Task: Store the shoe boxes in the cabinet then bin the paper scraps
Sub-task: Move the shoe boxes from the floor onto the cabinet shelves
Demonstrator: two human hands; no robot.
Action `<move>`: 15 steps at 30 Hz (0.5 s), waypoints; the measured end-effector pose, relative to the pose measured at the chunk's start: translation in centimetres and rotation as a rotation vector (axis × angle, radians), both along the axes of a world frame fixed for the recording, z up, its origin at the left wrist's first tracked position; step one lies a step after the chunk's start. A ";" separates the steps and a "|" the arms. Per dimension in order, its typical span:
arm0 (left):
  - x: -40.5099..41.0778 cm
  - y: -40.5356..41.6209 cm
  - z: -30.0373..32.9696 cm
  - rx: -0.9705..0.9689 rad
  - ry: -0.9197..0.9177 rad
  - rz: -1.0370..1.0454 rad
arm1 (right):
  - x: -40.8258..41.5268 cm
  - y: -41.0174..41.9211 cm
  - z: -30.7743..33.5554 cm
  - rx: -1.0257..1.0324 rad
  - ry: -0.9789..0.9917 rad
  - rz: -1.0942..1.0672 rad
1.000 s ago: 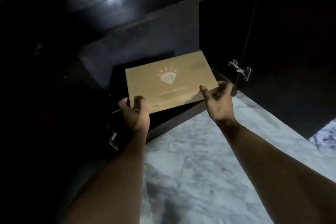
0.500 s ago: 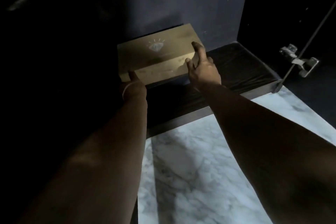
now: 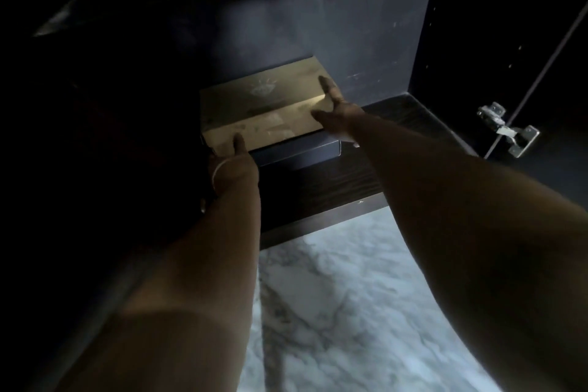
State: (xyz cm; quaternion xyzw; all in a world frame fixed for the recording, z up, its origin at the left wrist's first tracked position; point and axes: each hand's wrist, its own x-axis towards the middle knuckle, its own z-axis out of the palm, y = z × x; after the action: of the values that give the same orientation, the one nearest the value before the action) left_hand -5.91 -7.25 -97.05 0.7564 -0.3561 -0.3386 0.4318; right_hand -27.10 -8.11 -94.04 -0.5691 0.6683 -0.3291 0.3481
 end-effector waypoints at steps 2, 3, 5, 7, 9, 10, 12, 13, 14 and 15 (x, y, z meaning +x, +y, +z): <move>-1.3 2.8 -0.5 -0.008 -0.211 -0.073 | -1.0 2.0 0.3 -0.108 0.063 -0.085; -2.3 4.0 -0.8 0.010 -0.215 -0.134 | -1.6 3.4 -0.4 -0.135 0.076 -0.170; -4.5 5.7 -2.0 0.066 -0.172 -0.270 | -2.5 6.9 -3.0 -0.067 0.080 -0.242; -7.4 8.1 -2.8 0.080 -0.211 -0.425 | -3.7 11.0 -6.3 0.072 0.150 -0.231; -11.0 11.3 -3.3 0.053 -0.261 -0.574 | -5.3 15.6 -8.9 0.117 0.203 -0.283; -12.8 12.9 -3.4 0.035 -0.288 -0.643 | -6.2 18.1 -10.0 0.133 0.215 -0.315; -16.6 16.4 -3.6 0.060 -0.351 -0.784 | -8.1 23.5 -11.3 0.198 0.234 -0.357; -18.6 18.3 -3.7 0.087 -0.382 -0.859 | -9.3 26.3 -11.6 0.243 0.245 -0.381; -20.5 20.2 -3.8 0.111 -0.410 -0.938 | -10.7 29.1 -11.8 0.283 0.254 -0.411; -22.5 22.2 -3.8 0.117 -0.438 -1.018 | -12.2 32.1 -11.8 0.314 0.265 -0.453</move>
State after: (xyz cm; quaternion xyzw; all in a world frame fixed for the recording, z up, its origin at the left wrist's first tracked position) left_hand -28.38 14.93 -100.87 0.5644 -0.7386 -0.3584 0.0868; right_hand -39.25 23.96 -105.81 -0.3828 0.8604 -0.2140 0.2595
